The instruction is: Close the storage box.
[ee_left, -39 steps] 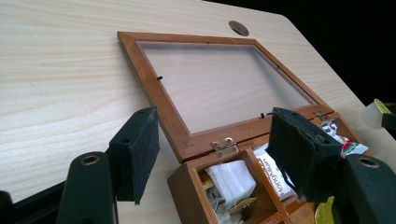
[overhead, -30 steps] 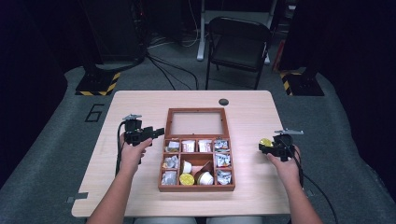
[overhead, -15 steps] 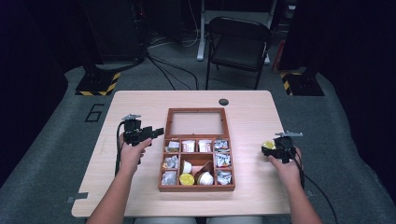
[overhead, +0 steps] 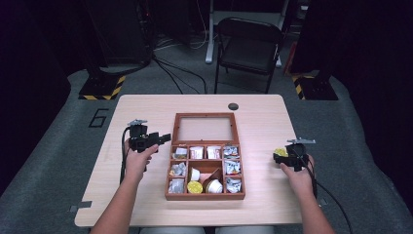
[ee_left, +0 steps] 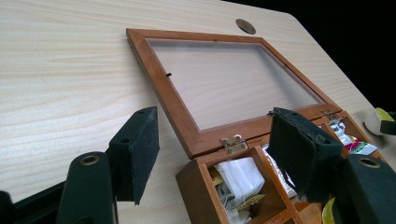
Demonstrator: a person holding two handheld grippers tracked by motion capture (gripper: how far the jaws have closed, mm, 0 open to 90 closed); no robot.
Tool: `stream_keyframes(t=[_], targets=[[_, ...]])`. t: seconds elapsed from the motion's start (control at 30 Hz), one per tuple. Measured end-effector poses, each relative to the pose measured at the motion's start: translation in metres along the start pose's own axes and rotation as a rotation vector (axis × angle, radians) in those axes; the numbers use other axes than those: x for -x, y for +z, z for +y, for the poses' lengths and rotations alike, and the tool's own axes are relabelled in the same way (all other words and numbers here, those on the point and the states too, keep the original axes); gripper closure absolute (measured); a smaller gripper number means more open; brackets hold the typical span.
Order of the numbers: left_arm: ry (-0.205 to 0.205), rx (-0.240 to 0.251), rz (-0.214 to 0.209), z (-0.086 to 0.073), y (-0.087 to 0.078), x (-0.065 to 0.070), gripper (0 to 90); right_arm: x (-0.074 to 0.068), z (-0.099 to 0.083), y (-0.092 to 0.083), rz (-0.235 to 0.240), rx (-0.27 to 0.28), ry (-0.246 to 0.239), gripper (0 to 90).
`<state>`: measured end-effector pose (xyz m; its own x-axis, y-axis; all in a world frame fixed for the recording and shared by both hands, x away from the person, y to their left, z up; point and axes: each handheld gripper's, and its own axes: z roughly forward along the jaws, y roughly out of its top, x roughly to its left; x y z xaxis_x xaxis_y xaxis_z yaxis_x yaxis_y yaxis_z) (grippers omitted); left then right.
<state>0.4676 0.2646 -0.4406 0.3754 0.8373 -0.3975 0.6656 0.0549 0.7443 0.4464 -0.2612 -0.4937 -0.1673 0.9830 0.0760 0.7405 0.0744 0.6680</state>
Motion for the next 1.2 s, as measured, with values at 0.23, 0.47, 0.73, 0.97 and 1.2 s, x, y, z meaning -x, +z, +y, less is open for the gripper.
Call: stream_keyframes(t=[0.23,0.47,0.73,0.97,1.2], targets=[[0.0,0.006,0.001,0.0,0.0,-0.001,33.4,-0.002,0.0,0.001,-0.004,0.003,-0.008,33.1],[0.003,0.002,0.002,0.0,0.0,-0.001,33.4,-0.004,0.0,0.002,-0.009,0.014,-0.028,29.3],[0.005,-0.005,0.005,0.0,0.0,0.0,33.5,-0.001,0.001,-0.004,-0.017,0.023,-0.02,29.3],[-0.001,-0.012,0.005,-0.001,0.001,0.002,33.7,-0.009,0.01,-0.021,0.003,0.077,-0.057,29.3],[0.005,-0.011,0.002,-0.001,0.005,0.006,34.2,-0.031,0.025,-0.036,0.1,0.105,-0.089,30.5]])
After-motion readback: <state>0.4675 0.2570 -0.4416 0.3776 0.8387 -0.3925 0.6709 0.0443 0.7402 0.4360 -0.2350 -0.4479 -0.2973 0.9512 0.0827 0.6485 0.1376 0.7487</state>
